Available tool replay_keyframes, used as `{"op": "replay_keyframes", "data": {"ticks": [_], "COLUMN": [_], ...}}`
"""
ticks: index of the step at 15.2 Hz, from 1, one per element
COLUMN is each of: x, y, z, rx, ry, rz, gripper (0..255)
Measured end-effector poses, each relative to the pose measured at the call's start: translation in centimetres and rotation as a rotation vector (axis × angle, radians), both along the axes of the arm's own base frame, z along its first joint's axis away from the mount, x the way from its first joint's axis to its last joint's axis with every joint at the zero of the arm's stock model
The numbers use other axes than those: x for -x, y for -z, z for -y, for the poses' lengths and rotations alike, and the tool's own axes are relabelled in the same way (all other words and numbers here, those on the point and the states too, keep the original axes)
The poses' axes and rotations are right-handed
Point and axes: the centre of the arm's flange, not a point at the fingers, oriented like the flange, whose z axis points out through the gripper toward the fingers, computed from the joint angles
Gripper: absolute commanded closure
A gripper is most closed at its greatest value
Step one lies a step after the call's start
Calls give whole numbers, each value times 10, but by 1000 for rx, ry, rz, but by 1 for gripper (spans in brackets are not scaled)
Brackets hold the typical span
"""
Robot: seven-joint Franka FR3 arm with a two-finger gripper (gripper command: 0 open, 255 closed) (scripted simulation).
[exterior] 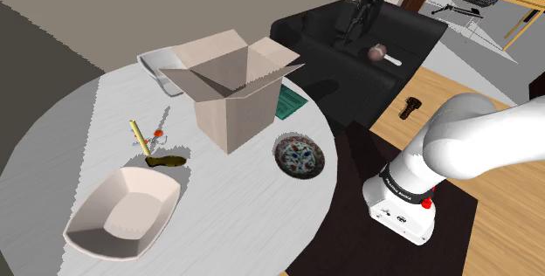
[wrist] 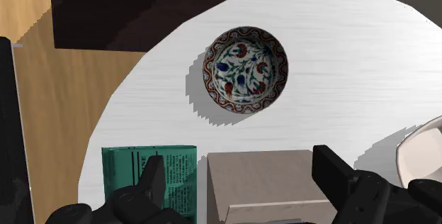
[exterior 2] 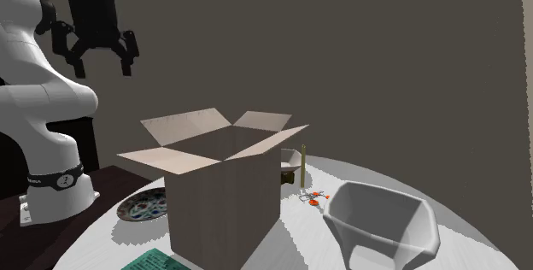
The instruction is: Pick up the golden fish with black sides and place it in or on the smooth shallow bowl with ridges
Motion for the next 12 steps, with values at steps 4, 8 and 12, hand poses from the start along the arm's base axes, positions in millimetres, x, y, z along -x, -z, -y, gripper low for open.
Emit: {"op": "replay_keyframes", "data": {"ticks": [4,8,12], "x": [-8,-26,-45], "y": [21,59,97], "z": [-10,-36,-63], "rx": [-8,-23,-38], "ry": [-39,-112,-187], "rz": [18,55,93], "gripper": [0,0,0]}}
